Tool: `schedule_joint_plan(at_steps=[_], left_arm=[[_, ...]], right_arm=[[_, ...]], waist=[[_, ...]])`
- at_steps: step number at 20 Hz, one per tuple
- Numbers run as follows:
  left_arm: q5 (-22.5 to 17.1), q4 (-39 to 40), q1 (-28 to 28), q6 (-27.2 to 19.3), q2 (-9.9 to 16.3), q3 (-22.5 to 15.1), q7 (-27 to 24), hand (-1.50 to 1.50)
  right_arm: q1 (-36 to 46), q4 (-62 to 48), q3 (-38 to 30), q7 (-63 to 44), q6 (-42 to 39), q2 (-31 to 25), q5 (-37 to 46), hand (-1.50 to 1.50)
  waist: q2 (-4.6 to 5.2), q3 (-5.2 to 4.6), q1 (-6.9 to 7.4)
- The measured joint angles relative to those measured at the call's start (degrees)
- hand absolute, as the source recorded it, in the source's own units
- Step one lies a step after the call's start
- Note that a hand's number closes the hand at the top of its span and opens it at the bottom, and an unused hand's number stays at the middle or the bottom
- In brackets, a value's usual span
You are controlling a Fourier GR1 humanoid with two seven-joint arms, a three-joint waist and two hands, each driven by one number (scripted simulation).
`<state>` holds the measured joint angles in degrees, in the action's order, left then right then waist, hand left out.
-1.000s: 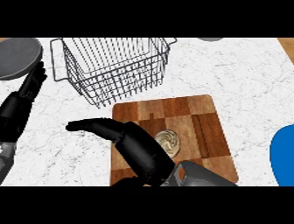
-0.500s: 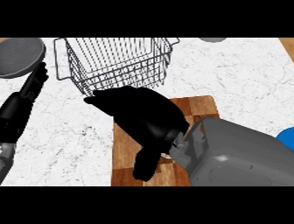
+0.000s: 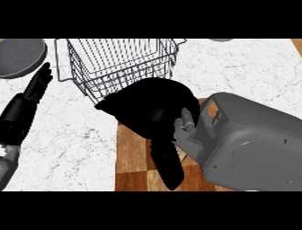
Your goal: Pick the cupcake from the cutting board and place it in the basket
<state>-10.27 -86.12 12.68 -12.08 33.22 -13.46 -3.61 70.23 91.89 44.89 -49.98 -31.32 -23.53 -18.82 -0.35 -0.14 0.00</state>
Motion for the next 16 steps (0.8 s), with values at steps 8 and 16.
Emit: schedule_joint_plan(at_steps=[8,16], left_arm=[[1.27,-1.1,0.25,0.84,-1.27,1.15,1.69,0.0],[2.75,-0.95,-0.4,2.17,-2.42,2.63,1.04,0.0]], right_arm=[[-1.42,-4.24,0.22,0.57,-4.82,1.34,0.74,-1.5],[-6.54,-8.16,3.27,4.1,-9.18,3.57,9.45,-1.5]], waist=[[0.23,0.1,0.17],[0.36,0.12,0.42]])
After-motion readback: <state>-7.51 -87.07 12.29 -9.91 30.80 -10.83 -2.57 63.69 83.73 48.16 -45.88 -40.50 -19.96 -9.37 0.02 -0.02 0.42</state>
